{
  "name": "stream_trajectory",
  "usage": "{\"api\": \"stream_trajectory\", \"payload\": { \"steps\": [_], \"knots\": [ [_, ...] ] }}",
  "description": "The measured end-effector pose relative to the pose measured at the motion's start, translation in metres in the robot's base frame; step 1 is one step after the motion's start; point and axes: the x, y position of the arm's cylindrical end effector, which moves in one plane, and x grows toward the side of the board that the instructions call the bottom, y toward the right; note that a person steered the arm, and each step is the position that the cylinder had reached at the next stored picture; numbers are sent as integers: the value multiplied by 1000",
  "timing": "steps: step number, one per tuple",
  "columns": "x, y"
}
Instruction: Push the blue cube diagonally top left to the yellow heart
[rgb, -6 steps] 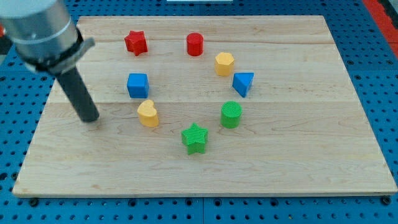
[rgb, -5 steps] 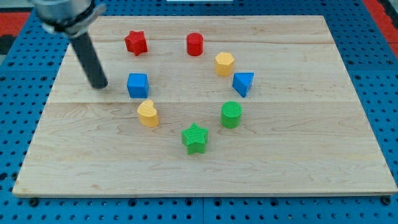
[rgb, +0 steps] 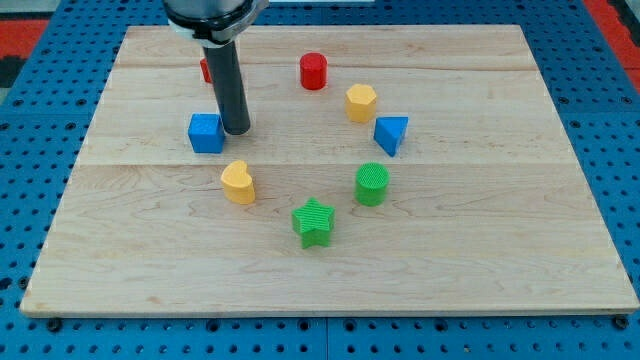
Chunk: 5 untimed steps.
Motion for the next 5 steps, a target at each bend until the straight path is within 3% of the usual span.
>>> {"api": "stream_trajectory", "payload": {
  "steps": [1, 2, 4, 5],
  "knots": [
    [-16, 14],
    [-15, -18],
    [12, -25],
    [-42, -11]
  ]
}}
